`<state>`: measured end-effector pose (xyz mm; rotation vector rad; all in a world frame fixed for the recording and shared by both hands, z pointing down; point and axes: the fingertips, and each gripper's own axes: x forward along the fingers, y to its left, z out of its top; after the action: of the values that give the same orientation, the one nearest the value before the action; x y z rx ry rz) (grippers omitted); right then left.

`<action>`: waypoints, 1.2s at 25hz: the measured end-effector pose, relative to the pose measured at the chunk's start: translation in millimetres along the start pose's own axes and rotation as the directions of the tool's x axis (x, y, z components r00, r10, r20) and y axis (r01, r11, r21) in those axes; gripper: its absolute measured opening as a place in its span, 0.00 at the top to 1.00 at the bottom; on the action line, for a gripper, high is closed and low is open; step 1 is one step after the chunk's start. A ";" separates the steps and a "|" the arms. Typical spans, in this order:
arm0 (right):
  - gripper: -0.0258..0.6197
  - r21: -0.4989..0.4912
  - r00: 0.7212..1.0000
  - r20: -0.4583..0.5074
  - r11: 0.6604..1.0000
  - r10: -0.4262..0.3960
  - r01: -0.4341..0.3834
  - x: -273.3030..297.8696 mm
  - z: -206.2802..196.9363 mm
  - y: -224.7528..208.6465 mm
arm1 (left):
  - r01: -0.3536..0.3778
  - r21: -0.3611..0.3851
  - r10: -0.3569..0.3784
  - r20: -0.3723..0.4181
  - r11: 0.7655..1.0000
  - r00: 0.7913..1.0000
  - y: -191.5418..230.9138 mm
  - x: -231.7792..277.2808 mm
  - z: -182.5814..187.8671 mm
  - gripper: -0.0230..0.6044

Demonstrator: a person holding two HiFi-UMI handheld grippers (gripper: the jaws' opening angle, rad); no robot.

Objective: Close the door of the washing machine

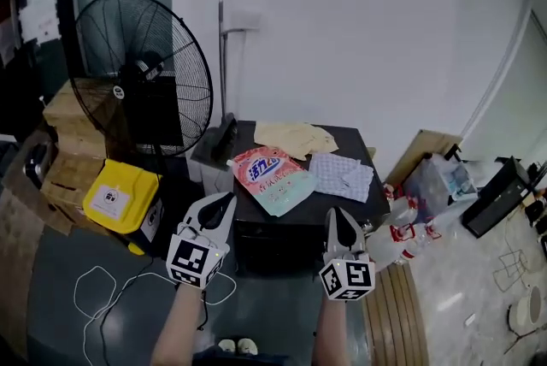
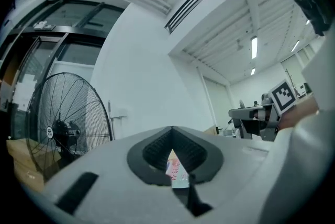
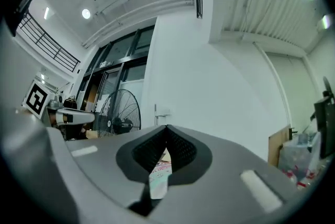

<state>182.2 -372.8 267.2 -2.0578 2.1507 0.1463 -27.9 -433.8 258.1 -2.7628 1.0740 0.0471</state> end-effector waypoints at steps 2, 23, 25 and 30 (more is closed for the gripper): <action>0.94 -0.005 1.000 0.012 1.000 -0.009 0.009 -4.6 7.0 0.0 | 0.001 0.004 -0.001 0.010 1.000 1.000 -1.5 -0.7 6.0 0.96; 0.94 0.002 0.998 -0.043 0.999 -0.036 0.036 -21.1 -6.2 -3.3 | 0.001 0.007 -0.001 -0.019 1.000 1.000 -13.6 -16.5 -1.8 0.96; 0.94 0.002 0.998 -0.045 0.999 -0.033 0.033 -20.2 -6.9 -2.2 | -0.005 0.007 0.005 -0.023 1.000 1.000 -11.9 -18.1 -2.7 0.96; 0.94 0.003 0.998 -0.051 1.000 -0.025 0.025 -19.7 -7.9 -1.1 | -0.010 0.005 0.010 -0.028 1.000 1.000 -12.2 -19.9 -4.1 0.96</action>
<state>183.6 -354.9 278.6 -2.1077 2.1521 0.0872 -34.6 -412.5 265.9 -2.7616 1.0938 0.0068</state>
